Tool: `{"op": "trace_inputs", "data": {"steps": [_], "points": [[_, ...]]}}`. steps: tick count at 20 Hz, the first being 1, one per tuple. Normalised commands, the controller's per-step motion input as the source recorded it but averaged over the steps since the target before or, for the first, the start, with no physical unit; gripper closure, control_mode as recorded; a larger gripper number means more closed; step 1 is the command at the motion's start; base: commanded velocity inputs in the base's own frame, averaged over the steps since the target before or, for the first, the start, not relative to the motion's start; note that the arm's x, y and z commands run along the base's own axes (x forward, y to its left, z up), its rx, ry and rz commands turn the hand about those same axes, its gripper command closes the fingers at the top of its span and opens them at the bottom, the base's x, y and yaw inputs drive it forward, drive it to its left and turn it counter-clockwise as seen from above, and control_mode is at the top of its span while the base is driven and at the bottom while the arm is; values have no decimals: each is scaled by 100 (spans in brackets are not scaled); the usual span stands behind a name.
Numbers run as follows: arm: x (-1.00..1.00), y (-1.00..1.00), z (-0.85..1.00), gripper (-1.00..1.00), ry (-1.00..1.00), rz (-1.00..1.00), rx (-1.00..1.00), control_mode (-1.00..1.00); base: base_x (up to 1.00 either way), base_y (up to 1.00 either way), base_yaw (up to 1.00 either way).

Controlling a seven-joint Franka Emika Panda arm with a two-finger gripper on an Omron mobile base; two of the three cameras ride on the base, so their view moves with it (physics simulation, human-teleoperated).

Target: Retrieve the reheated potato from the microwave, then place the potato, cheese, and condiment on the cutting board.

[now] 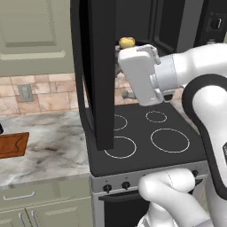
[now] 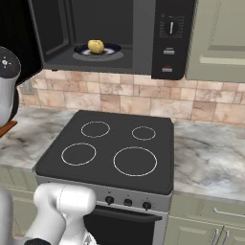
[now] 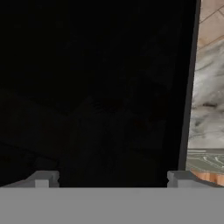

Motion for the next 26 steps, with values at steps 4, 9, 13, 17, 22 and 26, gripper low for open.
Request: {"op": "trace_inputs", "data": {"steps": [4, 9, 13, 17, 22, 26], "points": [[0, -49, 16, -100, 0, 0, -5, -100, 0, 0, 0], [0, -51, 7, -100, -12, 3, -5, -100, 0, 0, 0], [0, -58, 0, -100, -32, 9, -2, -100, 0, 0, 0], [8, -50, 0, -100, -35, 7, -2, -100, 0, 0, 0], [18, -43, 1, -100, -19, 0, 0, -100, 0, 0, 0], [20, -39, 4, -100, -4, 0, -2, -100, 0, 0, 0]]}}
